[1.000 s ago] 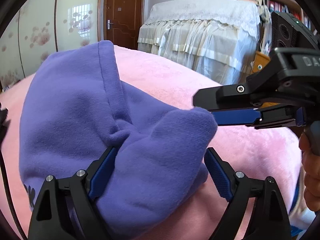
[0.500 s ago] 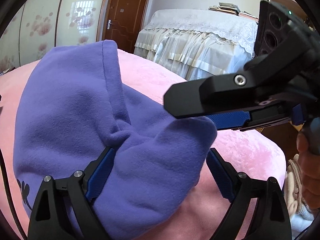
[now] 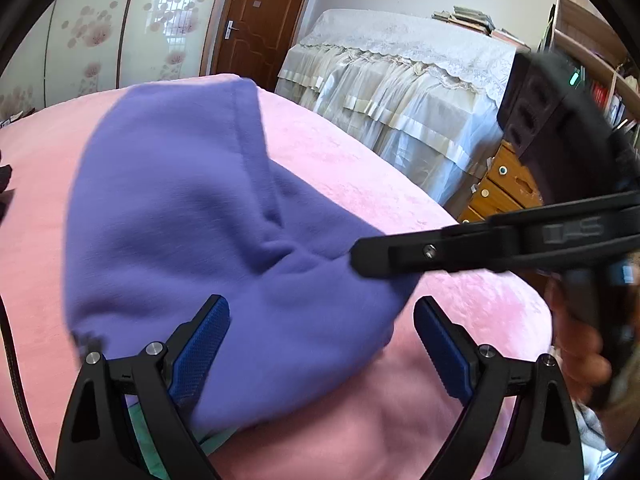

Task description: Fold large clothes

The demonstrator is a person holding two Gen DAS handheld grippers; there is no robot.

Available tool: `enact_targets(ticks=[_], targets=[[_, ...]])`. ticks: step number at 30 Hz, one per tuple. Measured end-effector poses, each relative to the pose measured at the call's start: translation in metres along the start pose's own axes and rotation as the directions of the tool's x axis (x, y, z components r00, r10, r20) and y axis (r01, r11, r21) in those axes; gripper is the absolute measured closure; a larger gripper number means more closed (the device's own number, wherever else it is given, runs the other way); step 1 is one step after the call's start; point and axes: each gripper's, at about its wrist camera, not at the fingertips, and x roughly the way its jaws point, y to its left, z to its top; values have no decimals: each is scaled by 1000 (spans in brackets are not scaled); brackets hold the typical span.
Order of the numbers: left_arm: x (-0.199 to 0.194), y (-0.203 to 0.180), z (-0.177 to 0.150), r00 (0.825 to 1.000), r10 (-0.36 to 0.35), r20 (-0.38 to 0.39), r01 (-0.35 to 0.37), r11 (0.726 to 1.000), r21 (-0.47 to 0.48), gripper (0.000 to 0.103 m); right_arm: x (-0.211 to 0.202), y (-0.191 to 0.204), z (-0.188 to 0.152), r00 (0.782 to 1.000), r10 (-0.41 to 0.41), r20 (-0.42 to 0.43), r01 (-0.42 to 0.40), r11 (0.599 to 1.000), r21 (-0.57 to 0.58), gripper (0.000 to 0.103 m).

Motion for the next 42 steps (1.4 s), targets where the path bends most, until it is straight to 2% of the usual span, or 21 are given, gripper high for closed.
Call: enact_targets(ticks=[3,5,7,8,10,11,12,14,16,17,20,21,25,28,30,34,39,42], targets=[[-26,21,4,999,22,30,-21,999,-37,10,-4,-3,-1,998,-48,28,49,999,-11,79],[-39,38,6,996,66,54,-61,994,-87,10,-6,-4,-3,995,-86,51,88,996,-28,80],[-44,58,9,987,148,57,-138,980,-142,10,-6,-6,-8,987,-143,74,146,988,-43,81],[-42,66,9,978,205,45,-195,967,-162,10,-6,-8,-10,983,-167,80,171,984,-43,81],[-32,83,6,946,323,-10,-319,928,-194,10,-2,-19,-15,973,-216,88,218,976,-21,82],[-23,91,4,930,365,-47,-366,907,-209,10,0,-24,-17,968,-233,89,234,972,-7,82],[-15,98,1,923,377,-79,-385,894,-230,10,4,-33,-21,963,-258,85,257,966,15,82],[-8,107,-9,940,330,-80,-339,896,-288,9,11,-44,-26,959,-275,73,273,961,39,82],[-4,108,-14,945,322,-61,-325,895,-306,9,20,-55,-34,954,-294,65,290,955,61,82],[0,107,-15,941,333,-55,-334,896,-293,9,23,-58,-38,951,-303,70,298,952,69,82],[15,101,-20,914,400,-72,-406,884,-231,8,30,-65,-50,943,-320,94,311,945,101,82],[18,106,-19,914,396,-84,-404,884,-235,8,35,-68,-53,940,-326,96,316,942,112,82],[30,130,-14,952,277,-130,-306,887,-346,4,48,-78,-54,937,-333,103,314,935,163,81],[31,141,-13,968,204,-144,-246,883,-401,4,49,-79,-51,938,-334,95,315,934,166,78],[29,145,-8,971,181,-157,-232,879,-416,4,44,-75,-49,936,-341,89,326,933,152,75],[22,151,2,971,148,-188,-215,884,-416,5,29,-71,-41,946,-312,91,298,944,139,69],[-7,154,26,990,113,-84,-138,899,-416,5,16,-54,-31,945,-306,114,298,951,87,68],[-11,161,42,988,134,-72,-151,905,-398,5,12,-41,-24,936,-329,128,328,944,31,68]])
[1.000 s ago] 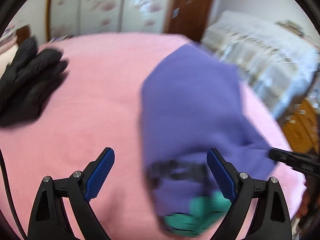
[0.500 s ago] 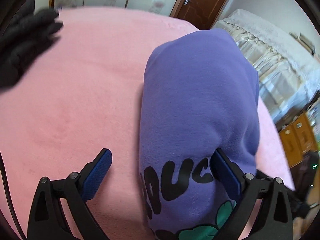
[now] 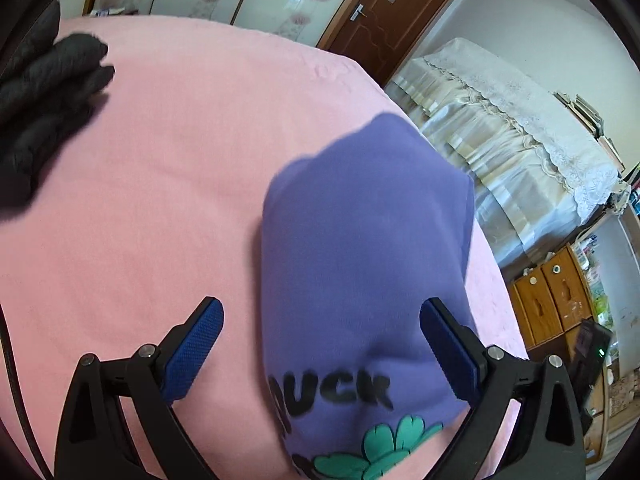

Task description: Fold large clothes

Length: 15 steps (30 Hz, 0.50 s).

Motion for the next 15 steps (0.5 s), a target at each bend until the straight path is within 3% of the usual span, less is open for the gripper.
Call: enact_targets(ticks=[7,15], targets=[[12,13,25,996,-38,-75,33,997,-67,1,-30,18,20,998,-2,60,4,999,-32,65],[40,19,63,993,-5,-117,-4,997,-80,1,-28,41,85,989,63,132,-51,994,-91,60]])
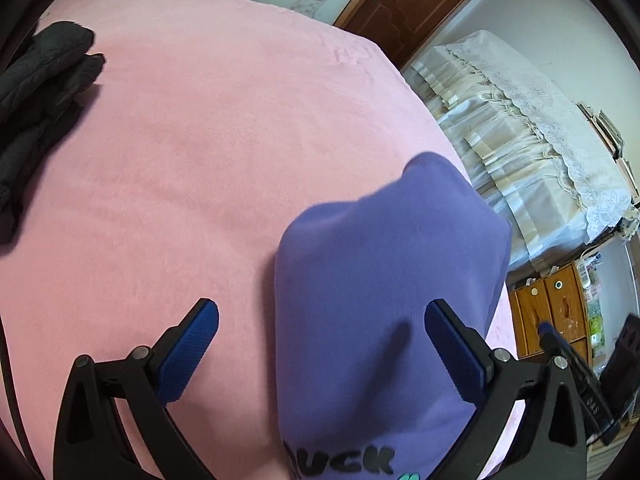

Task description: Fold large clothes

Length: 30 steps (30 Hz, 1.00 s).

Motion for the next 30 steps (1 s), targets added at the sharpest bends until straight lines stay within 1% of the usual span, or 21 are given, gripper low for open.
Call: enact_targets(ticks=[2,6,10,11,12,13,14,15,16,17,18,20,23,26,30], targets=[[7,-2,8,999,-20,-25,21,1000,3,1,18,3,16,1000,11,1,-11,1000,-11,60],[15,-7,23,999,-34,-35,34,999,4,1,54,-1,42,998,66,14,-66,998,16,60],[25,-18,30,996,-64,-66,66,997,30,1,94,-12,52,986,159,-51,-154,983,101,60],[27,-23,31,996,-61,-69,63,997,40,1,102,-13,52,980,189,-61,-182,977,111,62],[30,-27,32,996,-53,-71,57,997,54,1,106,-12,52,978,198,-61,-191,976,108,83],[33,-30,33,997,-41,-68,46,997,63,1,109,-12,52,983,171,-68,-164,982,96,89],[37,-33,33,998,-17,-63,22,997,73,1,112,-11,52,987,139,-77,-131,987,91,89],[41,-35,35,998,4,-60,1,997,77,2,117,-11,52,993,82,-90,-76,994,79,90],[46,-36,37,998,24,-58,-20,997,73,2,124,-12,51,994,23,-106,-16,997,72,90],[53,-35,39,998,24,-66,-20,998,55,2,133,-17,50,992,-15,-127,27,996,90,90],[60,-34,41,997,22,-76,-19,999,28,3,140,-23,48,989,-28,-146,45,993,110,90],[72,-31,44,995,18,-95,-19,1000,-18,3,149,-31,46,985,-33,-170,55,990,131,90],[92,-28,45,991,20,-133,-30,997,-71,3,165,-30,42,974,-91,-209,113,989,96,90],[111,-26,46,986,17,-163,-34,994,-105,2,190,-33,33,953,-147,-263,173,982,77,90],[122,-20,43,985,4,-171,-28,990,-140,0,202,-40,30,940,-173,-293,204,976,78,89]])
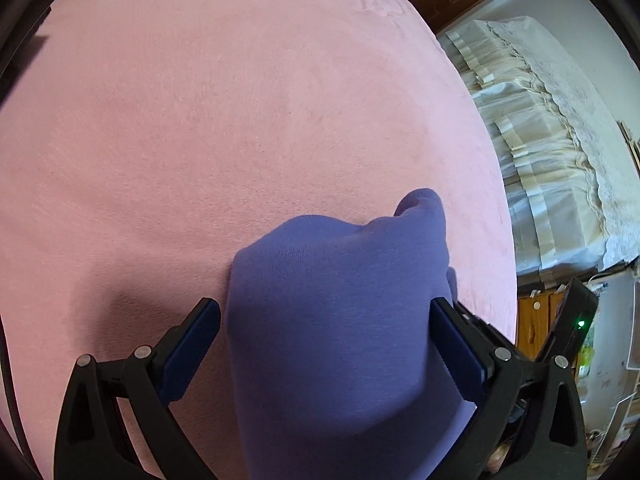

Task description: Fold large clothes

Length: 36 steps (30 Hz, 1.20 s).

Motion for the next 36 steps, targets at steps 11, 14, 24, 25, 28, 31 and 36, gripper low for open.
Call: enact_targets(ticks=[11,14,24,25,28,31,36], targets=[[-17,12,-9,999,-52,-3,52,998,22,0,-21,1,1,999,24,38,-23,999,-43,85],[-30,11,-13,1000,-18,25,17,998,53,0,-36,0,-3,996,56,72,-53,998,-42,79],[-95,-9,-58,964,23,266,-99,955,278,1,-109,1,-29,962,186,199,-173,982,-81,44],[-101,-14,-65,955,19,296,-113,946,305,1,-119,2,-33,956,192,224,-173,980,-100,39],[-120,-25,-81,935,-14,354,-126,922,367,1,-141,2,-44,930,234,283,-197,968,-153,21],[-137,-31,-93,921,-51,387,-115,911,395,1,-160,6,-56,909,244,339,-180,961,-208,15],[-159,-39,-116,886,-65,458,-164,882,442,1,-174,5,-69,881,299,367,-205,940,-272,15]])
